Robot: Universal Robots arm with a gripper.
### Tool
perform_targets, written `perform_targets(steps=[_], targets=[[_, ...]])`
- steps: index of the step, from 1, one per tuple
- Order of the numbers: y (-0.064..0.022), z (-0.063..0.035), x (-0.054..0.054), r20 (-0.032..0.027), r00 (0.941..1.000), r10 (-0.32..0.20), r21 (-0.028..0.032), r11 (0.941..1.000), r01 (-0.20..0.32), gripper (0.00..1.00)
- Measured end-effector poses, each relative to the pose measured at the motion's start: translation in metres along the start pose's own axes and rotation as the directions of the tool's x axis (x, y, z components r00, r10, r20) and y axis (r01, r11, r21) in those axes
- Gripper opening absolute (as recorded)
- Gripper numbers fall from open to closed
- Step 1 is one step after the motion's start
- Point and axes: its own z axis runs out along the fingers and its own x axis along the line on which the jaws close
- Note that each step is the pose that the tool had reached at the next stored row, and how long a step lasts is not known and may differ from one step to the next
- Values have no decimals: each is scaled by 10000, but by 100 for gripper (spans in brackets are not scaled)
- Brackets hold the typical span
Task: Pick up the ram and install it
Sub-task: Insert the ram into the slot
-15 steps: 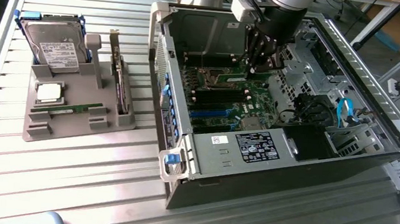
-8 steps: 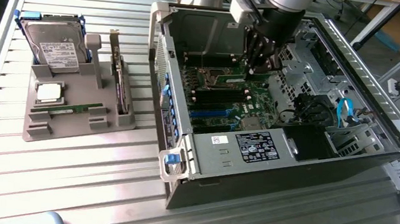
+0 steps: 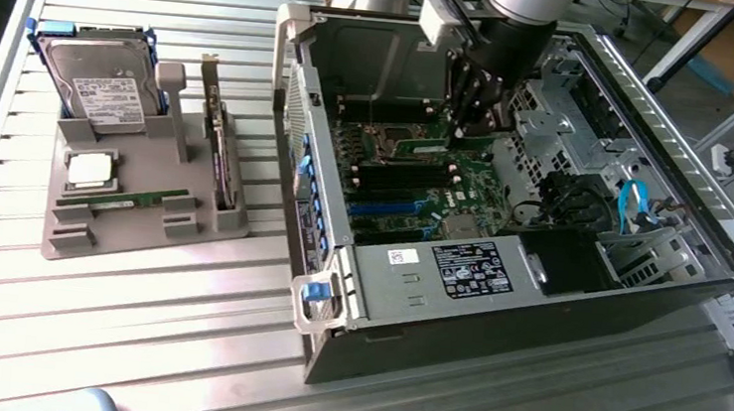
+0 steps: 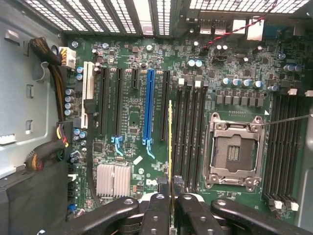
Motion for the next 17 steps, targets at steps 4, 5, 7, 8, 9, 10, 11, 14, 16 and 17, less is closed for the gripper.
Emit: perform_targets(steps=[4,5,7,8,9,10,11,14,16,17], targets=[[6,16,-1,0,10000,0,0,10000,0,13],[7,21,-2,1,10000,0,1,10000,0,13],[10,31,-2,0,10000,0,0,10000,0,13],[11,34,-2,0,10000,0,0,10000,0,13],[12,37,-3,0,10000,0,0,10000,0,13],[13,41,-3,0,10000,0,0,10000,0,13],[13,45,-3,-1,10000,0,0,10000,0,13],[15,54,-4,0,10000,0,0,10000,0,13],[17,61,-4,0,10000,0,0,10000,0,13],[18,64,-4,0,10000,0,0,10000,0,13]])
